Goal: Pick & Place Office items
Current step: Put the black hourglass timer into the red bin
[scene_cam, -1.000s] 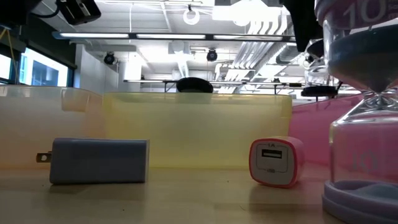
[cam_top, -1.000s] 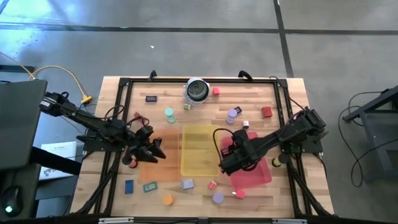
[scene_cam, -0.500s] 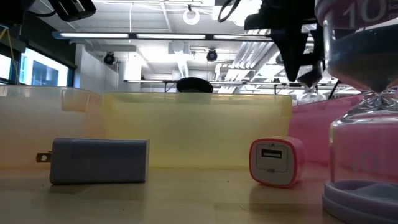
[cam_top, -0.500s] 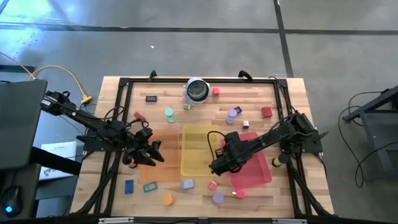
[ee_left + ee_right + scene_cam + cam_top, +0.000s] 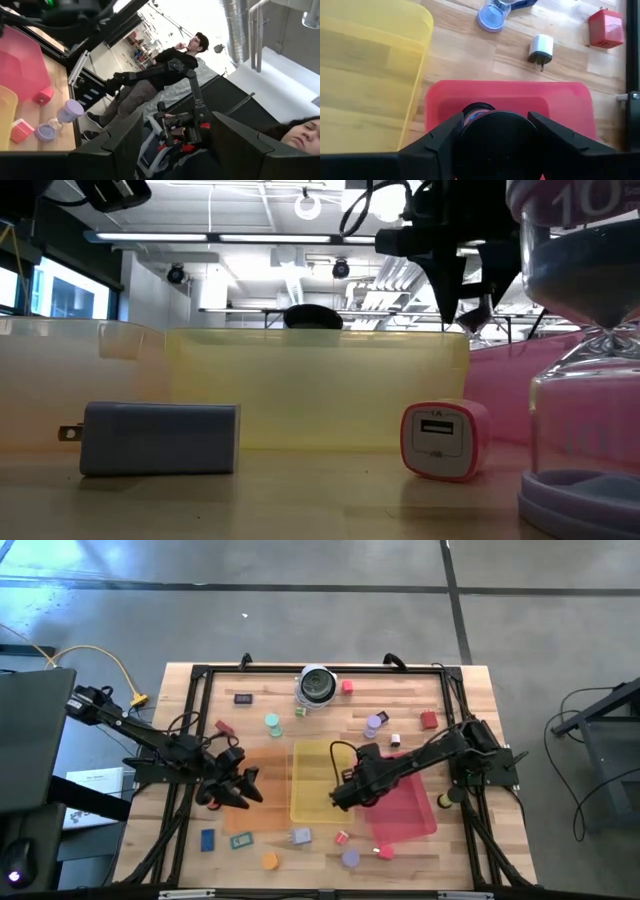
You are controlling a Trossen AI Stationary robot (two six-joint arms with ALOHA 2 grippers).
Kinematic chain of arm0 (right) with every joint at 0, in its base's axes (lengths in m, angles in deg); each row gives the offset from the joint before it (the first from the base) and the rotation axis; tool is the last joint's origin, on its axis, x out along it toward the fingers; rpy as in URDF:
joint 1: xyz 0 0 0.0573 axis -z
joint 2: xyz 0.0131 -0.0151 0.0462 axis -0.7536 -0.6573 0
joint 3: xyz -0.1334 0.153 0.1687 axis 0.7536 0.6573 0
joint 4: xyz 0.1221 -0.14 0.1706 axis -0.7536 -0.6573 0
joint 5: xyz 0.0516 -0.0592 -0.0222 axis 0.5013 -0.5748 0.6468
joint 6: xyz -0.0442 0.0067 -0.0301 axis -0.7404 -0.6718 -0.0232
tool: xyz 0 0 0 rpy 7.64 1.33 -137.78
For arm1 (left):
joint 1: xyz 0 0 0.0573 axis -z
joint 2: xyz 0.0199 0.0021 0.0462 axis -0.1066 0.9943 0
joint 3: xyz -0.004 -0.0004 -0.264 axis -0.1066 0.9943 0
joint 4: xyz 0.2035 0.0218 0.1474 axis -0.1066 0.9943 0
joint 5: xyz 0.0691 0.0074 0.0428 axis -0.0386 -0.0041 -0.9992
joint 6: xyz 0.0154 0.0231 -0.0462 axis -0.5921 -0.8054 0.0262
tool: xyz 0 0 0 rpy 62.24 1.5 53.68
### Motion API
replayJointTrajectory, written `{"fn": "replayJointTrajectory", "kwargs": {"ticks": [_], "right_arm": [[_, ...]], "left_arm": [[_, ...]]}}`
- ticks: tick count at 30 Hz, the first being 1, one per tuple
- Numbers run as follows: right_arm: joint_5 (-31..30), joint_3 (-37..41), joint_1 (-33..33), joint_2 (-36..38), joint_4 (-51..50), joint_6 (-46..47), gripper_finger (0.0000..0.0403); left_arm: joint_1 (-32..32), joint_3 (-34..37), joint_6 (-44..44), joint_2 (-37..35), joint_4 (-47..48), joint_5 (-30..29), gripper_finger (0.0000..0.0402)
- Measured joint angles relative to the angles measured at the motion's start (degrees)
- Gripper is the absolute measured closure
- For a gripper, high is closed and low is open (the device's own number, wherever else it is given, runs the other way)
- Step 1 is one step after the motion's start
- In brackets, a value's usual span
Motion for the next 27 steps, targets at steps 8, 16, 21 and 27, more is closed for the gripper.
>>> {"fn": "replayJointTrajectory", "kwargs": {"ticks": [8,16,21,27], "right_arm": [[0.62,5.8,1.05,0.13,6.96,-0.53,0.0206],[2.0,8.59,1.11,0.13,11.73,0.04,0.0199],[1.72,8.59,1.13,0.15,12.79,-0.75,0.0202],[4.58,8.59,1.13,0.15,12.83,-0.97,0.016]], "left_arm": [[1.55,0.0,0.0,0.0,0.03,0.03,0.0178],[1.77,0.02,0.0,0.0,0.99,0.03,0.0178],[1.77,0.02,-0.02,0.0,1.06,0.01,0.0178],[1.75,0.02,-0.04,0.0,1.05,-0.3,0.0178]]}}
